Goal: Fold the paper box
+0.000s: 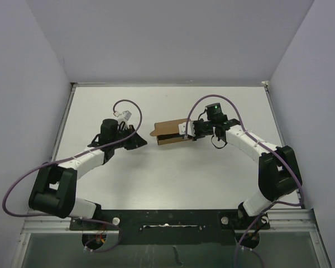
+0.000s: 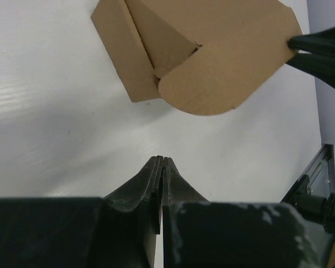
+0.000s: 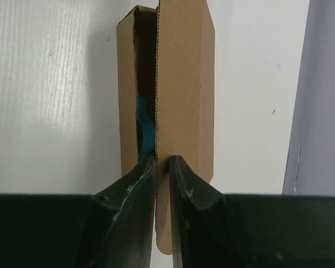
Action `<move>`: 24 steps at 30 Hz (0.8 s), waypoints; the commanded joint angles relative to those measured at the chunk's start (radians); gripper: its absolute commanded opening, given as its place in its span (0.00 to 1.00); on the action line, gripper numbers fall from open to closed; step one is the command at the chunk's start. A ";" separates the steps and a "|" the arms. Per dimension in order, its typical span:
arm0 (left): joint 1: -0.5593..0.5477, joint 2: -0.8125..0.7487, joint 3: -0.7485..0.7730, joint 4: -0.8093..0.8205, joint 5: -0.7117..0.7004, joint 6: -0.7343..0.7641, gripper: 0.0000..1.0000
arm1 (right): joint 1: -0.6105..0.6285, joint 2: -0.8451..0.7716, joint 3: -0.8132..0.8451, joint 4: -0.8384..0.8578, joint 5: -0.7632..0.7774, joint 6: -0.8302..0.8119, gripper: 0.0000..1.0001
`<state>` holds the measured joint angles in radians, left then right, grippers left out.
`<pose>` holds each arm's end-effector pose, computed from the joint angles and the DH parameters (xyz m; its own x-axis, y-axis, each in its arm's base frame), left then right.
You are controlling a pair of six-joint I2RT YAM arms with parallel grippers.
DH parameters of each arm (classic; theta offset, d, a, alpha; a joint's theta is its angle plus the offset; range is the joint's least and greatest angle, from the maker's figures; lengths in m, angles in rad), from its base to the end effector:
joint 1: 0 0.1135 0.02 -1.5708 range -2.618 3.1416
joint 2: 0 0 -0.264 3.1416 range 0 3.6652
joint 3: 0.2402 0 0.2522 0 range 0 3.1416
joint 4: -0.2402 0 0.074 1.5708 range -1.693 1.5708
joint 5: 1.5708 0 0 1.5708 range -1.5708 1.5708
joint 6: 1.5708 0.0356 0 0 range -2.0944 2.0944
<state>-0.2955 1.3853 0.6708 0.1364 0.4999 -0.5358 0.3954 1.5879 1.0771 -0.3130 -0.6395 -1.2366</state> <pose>0.2665 -0.0990 0.2003 -0.7760 -0.2321 -0.5864 0.2831 0.7026 -0.6528 0.3030 0.1495 0.2348 0.4233 -0.6447 -0.6365 -0.8638 -0.0753 -0.4982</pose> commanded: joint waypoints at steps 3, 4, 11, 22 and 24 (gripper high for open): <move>-0.040 0.159 0.013 0.355 -0.121 -0.227 0.00 | 0.008 -0.023 -0.013 0.032 -0.038 0.031 0.15; -0.048 0.178 0.018 0.379 -0.139 -0.237 0.00 | 0.008 -0.023 -0.016 0.034 -0.040 0.033 0.15; -0.055 0.318 0.012 0.518 -0.180 -0.355 0.02 | 0.008 -0.026 -0.020 0.041 -0.050 0.038 0.15; -0.054 0.408 -0.002 0.657 -0.154 -0.447 0.17 | 0.007 -0.024 -0.023 0.044 -0.056 0.044 0.15; -0.054 0.418 -0.002 0.672 -0.150 -0.456 0.19 | 0.007 -0.021 -0.023 0.044 -0.057 0.044 0.15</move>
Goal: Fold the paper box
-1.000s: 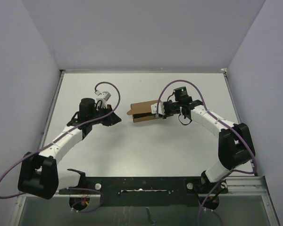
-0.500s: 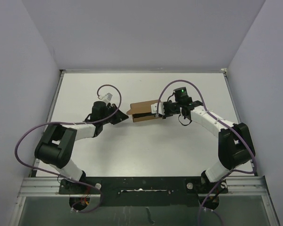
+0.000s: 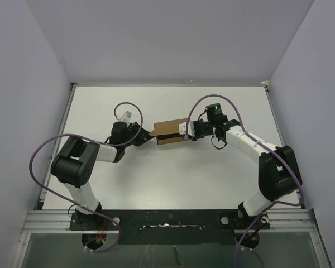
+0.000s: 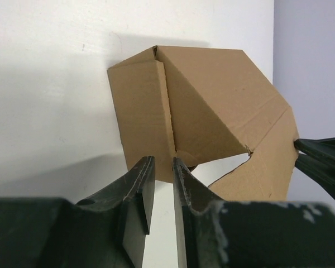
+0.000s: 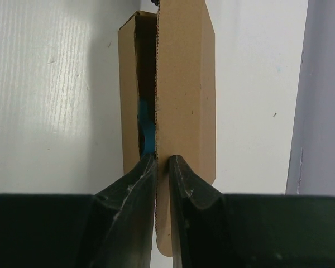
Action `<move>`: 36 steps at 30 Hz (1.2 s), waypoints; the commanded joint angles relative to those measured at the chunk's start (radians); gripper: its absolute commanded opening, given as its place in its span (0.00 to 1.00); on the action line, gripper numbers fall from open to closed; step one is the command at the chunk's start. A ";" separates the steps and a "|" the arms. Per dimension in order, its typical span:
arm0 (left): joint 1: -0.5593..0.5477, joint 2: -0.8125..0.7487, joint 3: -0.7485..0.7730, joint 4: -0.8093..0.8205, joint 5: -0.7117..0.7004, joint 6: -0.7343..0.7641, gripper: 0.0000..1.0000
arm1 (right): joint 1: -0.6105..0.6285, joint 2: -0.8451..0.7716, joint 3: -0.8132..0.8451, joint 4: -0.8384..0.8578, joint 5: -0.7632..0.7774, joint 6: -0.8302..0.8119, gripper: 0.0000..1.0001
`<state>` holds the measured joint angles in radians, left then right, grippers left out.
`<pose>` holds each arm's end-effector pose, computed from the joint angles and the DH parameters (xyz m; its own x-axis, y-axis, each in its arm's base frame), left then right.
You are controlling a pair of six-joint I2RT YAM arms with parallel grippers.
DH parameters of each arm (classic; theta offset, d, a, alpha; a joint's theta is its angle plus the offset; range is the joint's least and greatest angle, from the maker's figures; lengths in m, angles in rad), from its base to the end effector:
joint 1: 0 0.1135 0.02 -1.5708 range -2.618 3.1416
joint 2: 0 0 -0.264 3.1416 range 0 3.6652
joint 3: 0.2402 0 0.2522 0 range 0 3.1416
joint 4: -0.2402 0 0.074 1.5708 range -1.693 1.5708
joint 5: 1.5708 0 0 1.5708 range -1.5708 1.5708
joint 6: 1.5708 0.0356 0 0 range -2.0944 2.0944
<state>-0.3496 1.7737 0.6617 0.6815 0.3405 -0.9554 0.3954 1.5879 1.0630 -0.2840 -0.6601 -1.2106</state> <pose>0.3090 -0.1253 0.1341 -0.7228 -0.5557 -0.4108 0.0308 0.5679 -0.8225 0.3026 0.1500 0.2327 0.4150 -0.6279 -0.6585 -0.8698 -0.0613 -0.4896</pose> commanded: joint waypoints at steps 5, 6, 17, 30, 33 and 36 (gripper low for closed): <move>0.000 0.049 0.017 0.139 0.030 -0.052 0.22 | 0.007 -0.021 -0.011 0.015 -0.038 0.019 0.15; 0.000 0.054 0.021 0.138 0.035 -0.052 0.23 | 0.008 -0.022 -0.011 0.015 -0.038 0.019 0.15; -0.022 0.091 0.065 0.126 0.056 -0.072 0.26 | 0.008 -0.021 -0.014 0.015 -0.045 0.022 0.14; -0.010 0.042 0.001 0.120 0.041 -0.068 0.29 | 0.005 -0.015 -0.024 0.012 -0.038 0.014 0.14; 0.006 -0.021 -0.057 0.124 0.032 -0.054 0.30 | 0.003 -0.016 -0.029 0.008 -0.036 0.008 0.14; 0.015 -0.098 -0.115 0.105 0.021 -0.034 0.30 | 0.003 -0.017 -0.032 0.002 -0.033 0.000 0.14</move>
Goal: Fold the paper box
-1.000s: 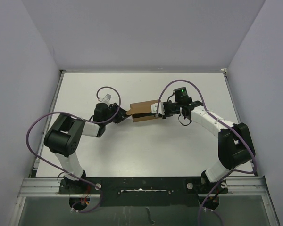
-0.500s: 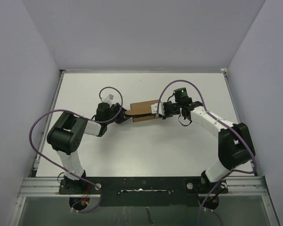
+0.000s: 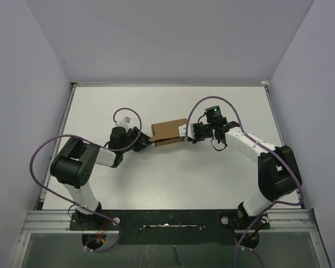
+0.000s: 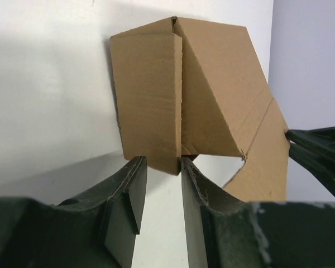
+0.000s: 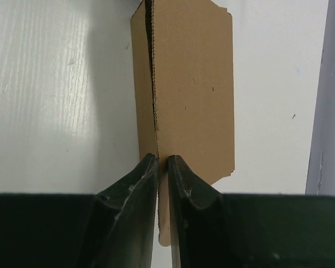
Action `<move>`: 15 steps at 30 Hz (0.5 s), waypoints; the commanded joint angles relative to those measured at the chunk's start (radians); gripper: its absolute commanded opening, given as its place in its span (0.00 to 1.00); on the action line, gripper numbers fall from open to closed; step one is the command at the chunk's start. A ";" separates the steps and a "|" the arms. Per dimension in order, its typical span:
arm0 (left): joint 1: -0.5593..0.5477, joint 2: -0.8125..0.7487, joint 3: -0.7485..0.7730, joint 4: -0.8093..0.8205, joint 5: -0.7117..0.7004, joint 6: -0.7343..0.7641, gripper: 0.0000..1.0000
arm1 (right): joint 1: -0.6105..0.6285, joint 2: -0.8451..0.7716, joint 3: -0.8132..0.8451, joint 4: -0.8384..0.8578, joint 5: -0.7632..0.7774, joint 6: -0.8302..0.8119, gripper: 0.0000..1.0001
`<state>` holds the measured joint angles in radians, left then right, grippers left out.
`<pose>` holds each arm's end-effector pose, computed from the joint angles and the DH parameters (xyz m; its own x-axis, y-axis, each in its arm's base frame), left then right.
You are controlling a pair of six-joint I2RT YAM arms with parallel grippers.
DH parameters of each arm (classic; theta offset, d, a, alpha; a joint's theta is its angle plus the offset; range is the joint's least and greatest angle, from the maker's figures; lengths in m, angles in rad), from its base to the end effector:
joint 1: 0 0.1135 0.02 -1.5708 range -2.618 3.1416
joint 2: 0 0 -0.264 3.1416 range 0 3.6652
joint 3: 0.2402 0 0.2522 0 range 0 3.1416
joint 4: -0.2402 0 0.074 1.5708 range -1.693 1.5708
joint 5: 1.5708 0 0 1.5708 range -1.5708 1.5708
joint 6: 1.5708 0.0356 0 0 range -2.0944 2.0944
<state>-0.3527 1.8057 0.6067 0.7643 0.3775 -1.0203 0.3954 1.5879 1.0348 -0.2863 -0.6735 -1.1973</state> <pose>0.2990 -0.1241 0.1187 -0.7478 -0.5690 -0.3422 -0.0047 0.5199 -0.8542 0.2983 0.1486 0.2240 0.3876 -0.6268 -0.6759 -0.8896 -0.0622 -0.4525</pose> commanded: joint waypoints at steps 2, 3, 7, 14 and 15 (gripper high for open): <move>0.021 -0.193 -0.092 0.000 -0.029 0.048 0.30 | 0.003 -0.017 -0.005 -0.002 -0.017 -0.021 0.14; 0.021 -0.223 -0.108 -0.012 -0.040 0.058 0.30 | 0.002 -0.017 -0.007 -0.007 -0.018 -0.025 0.14; 0.020 -0.342 -0.148 -0.098 -0.076 0.104 0.31 | 0.005 -0.012 -0.015 -0.020 -0.022 -0.037 0.15; 0.020 -0.473 -0.105 -0.239 -0.111 0.178 0.42 | 0.010 0.020 -0.009 -0.098 -0.038 -0.095 0.15; 0.020 -0.481 -0.091 -0.248 -0.112 0.183 0.42 | 0.012 0.023 -0.013 -0.102 -0.037 -0.100 0.16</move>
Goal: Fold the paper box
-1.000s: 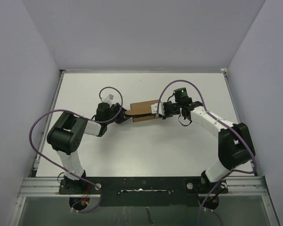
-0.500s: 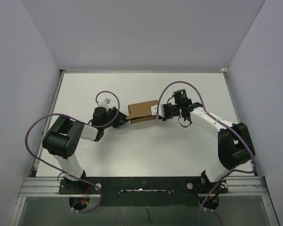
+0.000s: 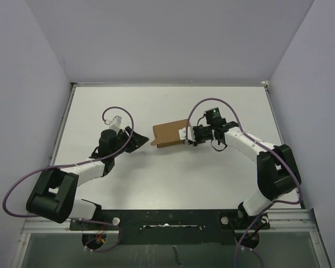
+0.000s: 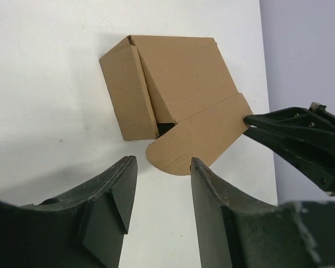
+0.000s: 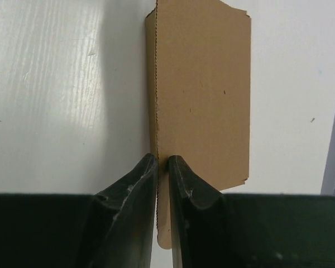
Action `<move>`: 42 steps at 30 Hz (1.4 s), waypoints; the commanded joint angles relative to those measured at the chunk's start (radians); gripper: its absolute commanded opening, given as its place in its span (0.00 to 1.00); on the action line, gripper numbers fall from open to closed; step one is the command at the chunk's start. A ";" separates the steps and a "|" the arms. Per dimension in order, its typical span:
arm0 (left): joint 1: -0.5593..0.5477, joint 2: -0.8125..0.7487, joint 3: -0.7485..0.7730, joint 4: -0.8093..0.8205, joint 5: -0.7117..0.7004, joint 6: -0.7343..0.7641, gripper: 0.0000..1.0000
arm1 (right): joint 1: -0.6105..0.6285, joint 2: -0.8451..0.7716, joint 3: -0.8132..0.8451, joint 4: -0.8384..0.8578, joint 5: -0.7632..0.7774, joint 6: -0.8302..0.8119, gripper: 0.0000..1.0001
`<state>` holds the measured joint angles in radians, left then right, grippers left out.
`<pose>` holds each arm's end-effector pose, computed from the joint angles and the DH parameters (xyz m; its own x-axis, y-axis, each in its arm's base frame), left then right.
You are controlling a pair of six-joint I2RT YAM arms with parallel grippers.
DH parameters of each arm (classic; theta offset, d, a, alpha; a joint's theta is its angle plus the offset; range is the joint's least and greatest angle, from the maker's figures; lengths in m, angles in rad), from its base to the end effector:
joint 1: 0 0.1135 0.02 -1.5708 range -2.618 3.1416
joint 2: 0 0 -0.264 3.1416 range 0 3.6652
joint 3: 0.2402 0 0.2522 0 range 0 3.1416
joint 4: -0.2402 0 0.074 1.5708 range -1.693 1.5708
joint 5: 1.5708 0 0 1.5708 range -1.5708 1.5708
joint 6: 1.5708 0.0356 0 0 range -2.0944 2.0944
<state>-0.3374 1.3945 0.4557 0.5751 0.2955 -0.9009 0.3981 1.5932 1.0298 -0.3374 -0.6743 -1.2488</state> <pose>0.2493 -0.0984 0.1728 -0.6580 -0.5639 -0.4991 0.0930 0.5969 -0.7969 0.2940 0.1477 0.2175 0.3976 -0.6366 -0.6607 -0.8943 -0.1079 -0.4342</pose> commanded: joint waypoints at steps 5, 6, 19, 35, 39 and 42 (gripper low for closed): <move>0.006 -0.056 0.103 -0.081 -0.024 0.089 0.42 | 0.009 0.024 -0.010 -0.065 -0.031 -0.063 0.16; 0.005 -0.043 0.116 -0.086 -0.016 0.092 0.42 | 0.010 0.026 -0.011 -0.071 -0.033 -0.069 0.16; -0.056 0.260 0.326 -0.227 0.002 0.208 0.47 | 0.039 0.085 0.008 -0.106 0.008 -0.078 0.19; -0.072 0.371 0.403 -0.317 -0.020 0.275 0.47 | -0.071 -0.049 0.074 -0.145 -0.217 0.081 0.52; -0.071 0.371 0.407 -0.319 -0.012 0.277 0.47 | -0.149 -0.061 0.080 0.020 -0.282 0.446 0.72; -0.071 0.363 0.404 -0.316 -0.011 0.277 0.47 | -0.196 0.014 0.126 0.106 -0.271 0.744 0.75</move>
<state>-0.4061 1.7386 0.8307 0.2630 0.2901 -0.6487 0.2508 1.5543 1.0840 -0.3950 -0.8761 -0.9409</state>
